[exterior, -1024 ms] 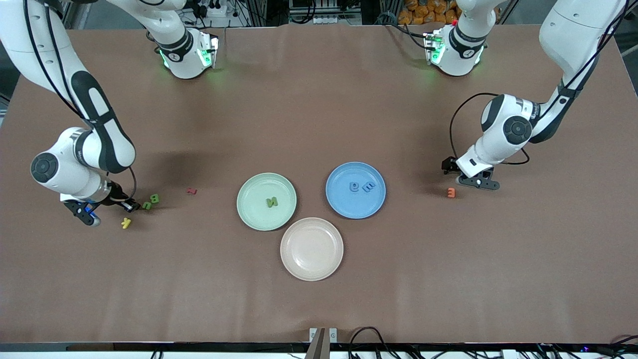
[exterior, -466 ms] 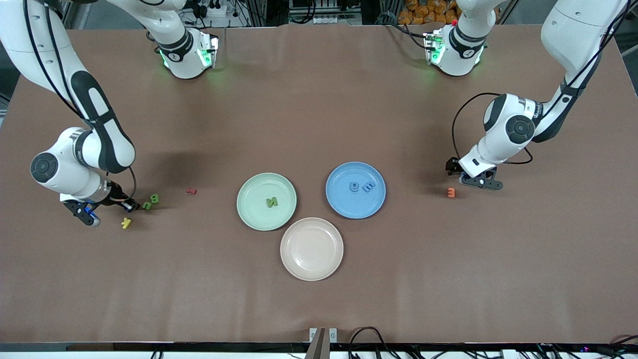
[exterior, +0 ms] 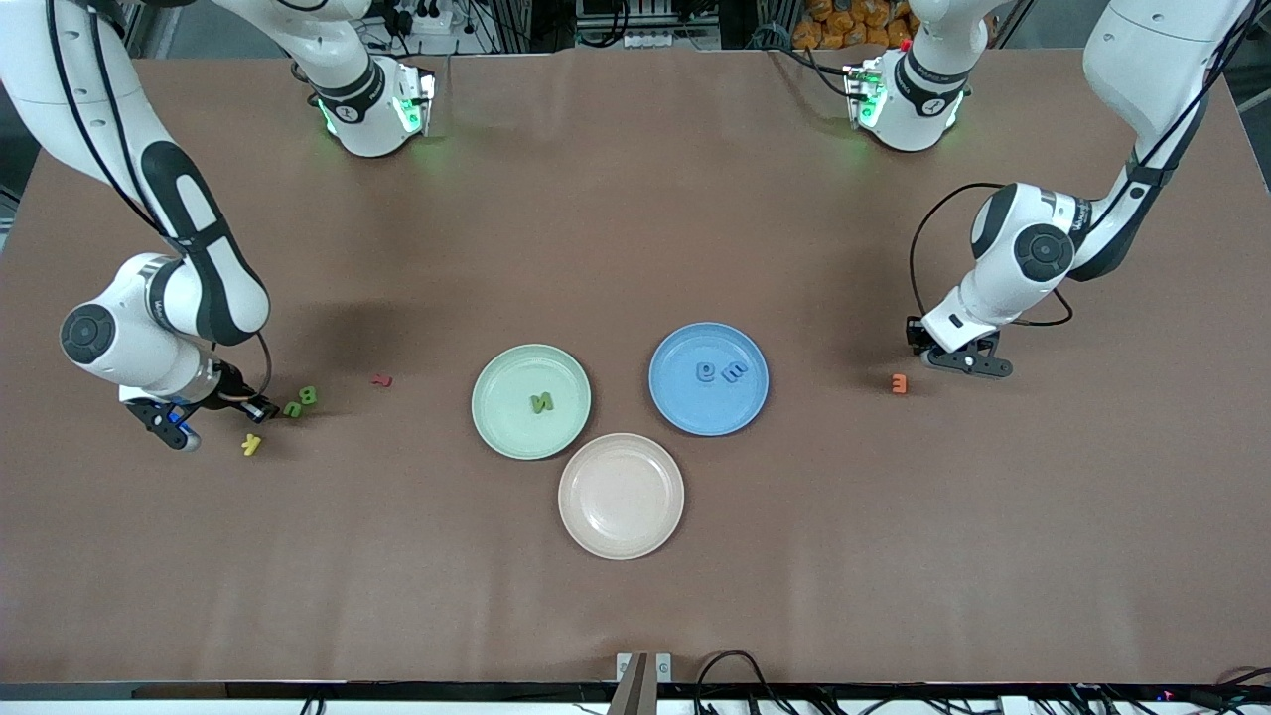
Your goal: Sort letters by color into matching plates
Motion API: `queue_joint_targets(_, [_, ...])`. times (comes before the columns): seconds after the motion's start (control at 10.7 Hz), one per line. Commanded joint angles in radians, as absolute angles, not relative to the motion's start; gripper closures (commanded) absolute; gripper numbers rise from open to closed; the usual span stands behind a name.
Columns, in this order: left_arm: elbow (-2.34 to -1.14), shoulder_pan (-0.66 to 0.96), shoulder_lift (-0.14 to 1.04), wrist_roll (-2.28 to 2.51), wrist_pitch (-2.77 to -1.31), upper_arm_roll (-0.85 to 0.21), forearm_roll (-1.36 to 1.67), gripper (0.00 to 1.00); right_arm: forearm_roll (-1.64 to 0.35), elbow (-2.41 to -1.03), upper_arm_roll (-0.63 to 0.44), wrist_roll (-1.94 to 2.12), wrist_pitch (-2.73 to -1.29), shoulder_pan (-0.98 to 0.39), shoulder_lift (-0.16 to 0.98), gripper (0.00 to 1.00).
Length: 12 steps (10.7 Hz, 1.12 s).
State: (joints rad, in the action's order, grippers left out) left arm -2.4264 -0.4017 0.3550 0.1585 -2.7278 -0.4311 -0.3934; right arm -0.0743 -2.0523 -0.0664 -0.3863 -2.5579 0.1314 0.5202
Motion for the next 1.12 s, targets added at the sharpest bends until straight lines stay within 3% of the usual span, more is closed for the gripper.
queue_joint_targets(0.0, [-2.439,-0.408,0.348,0.175,-2.735,-0.426,-0.43,1.0,-0.08,-2.031,-0.063,-0.341,-2.545,0.133,0.52,0.8])
queue_joint_targets(0.47, [-2.401,-0.387,0.33,0.291,-2.726,-0.463,-0.431,1.0,-0.074,-2.013,-0.06,-0.246,-2.54,0.117,0.509,0.82])
queue_joint_targets(1.02, [-2.29,-0.229,0.344,0.561,-2.642,-0.488,-0.43,1.0,-0.072,-1.893,-0.06,-0.259,-2.352,0.005,0.508,0.82])
